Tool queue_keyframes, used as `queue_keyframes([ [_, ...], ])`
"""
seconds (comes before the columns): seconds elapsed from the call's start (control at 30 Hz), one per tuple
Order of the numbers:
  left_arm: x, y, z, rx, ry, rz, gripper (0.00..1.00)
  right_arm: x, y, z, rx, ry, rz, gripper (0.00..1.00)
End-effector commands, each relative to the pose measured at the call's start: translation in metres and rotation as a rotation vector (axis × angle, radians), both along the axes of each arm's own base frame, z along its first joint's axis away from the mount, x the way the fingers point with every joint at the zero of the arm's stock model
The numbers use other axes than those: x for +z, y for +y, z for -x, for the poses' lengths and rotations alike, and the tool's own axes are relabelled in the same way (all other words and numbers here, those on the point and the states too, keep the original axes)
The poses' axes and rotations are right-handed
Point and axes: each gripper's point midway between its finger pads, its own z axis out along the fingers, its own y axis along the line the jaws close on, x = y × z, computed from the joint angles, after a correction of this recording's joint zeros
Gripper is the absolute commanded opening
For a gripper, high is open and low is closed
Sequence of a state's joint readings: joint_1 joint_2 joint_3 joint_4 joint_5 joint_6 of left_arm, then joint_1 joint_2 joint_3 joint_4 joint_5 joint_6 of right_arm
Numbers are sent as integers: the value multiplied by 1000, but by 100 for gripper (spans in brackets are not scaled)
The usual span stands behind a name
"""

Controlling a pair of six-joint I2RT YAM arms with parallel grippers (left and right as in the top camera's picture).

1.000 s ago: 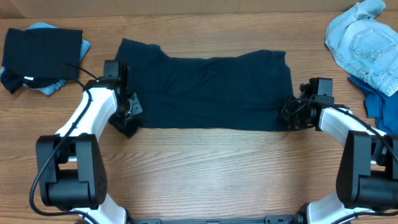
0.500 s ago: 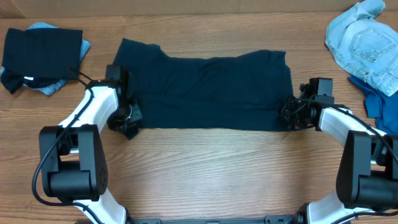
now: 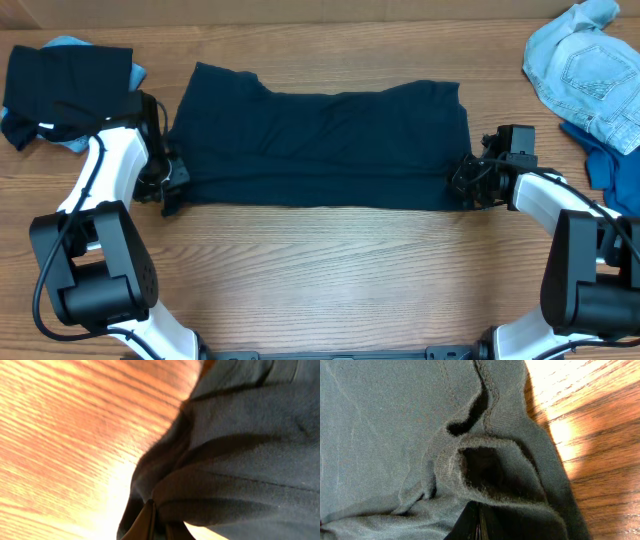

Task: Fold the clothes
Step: 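Release the shirt and move both grippers outward to its sides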

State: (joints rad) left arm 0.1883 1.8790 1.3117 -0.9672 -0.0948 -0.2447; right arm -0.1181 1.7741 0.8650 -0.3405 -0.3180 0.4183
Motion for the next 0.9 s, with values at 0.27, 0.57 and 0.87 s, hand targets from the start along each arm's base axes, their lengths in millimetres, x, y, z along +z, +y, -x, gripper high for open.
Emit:
queue_keyframes([
  [0.27,8,33,-10,-62,-34,-93,25,-36,-2,30,-9,140,30,4],
  [0.57,8,46,4,-30,10,-107,25,-38,-6,30,-20,145,54,4],
  [0.87,10,53,0,-23,-6,-135,31,-38,-34,29,-99,144,66,4],
])
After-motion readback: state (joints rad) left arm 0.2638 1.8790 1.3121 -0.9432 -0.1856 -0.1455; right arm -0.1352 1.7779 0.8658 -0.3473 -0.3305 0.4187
